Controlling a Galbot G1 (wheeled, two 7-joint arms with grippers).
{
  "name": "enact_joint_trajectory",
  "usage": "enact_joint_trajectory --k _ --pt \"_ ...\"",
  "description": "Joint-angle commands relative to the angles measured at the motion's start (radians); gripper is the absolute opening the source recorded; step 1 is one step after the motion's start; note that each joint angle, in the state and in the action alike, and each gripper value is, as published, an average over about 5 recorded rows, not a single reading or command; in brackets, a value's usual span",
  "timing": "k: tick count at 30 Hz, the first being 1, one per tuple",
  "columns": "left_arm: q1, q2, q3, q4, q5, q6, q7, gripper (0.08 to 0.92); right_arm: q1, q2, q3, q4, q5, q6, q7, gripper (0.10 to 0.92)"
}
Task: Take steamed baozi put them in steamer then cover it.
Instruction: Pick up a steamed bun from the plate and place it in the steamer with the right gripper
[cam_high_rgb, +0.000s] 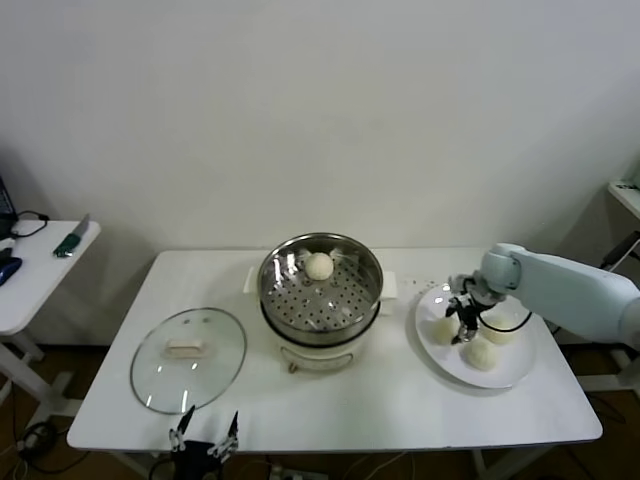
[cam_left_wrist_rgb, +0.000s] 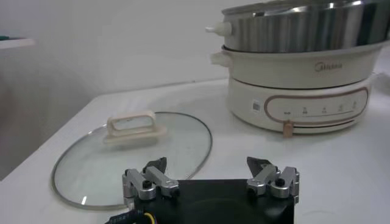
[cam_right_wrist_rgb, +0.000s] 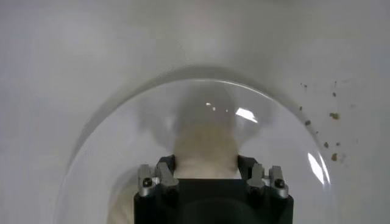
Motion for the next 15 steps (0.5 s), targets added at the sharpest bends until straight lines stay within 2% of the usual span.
enact_joint_trajectory --k 1,9,15 --pt "0.002 0.003 0.003 -0.004 0.001 -0.002 0.0 0.823 0.236 -0.021 -0.112 0.078 0.078 0.023 -0.047 0.67" --pt "0.011 0.014 0.008 -0.022 -0.001 -0.005 0.0 0.823 0.642 0.003 -0.344 0.268 0.274 0.022 -0.1 0.67" --pt "0.016 0.023 0.013 -0.034 -0.003 -0.009 0.0 0.823 0.826 0.086 -0.366 0.395 0.411 -0.024 -0.099 0.67"
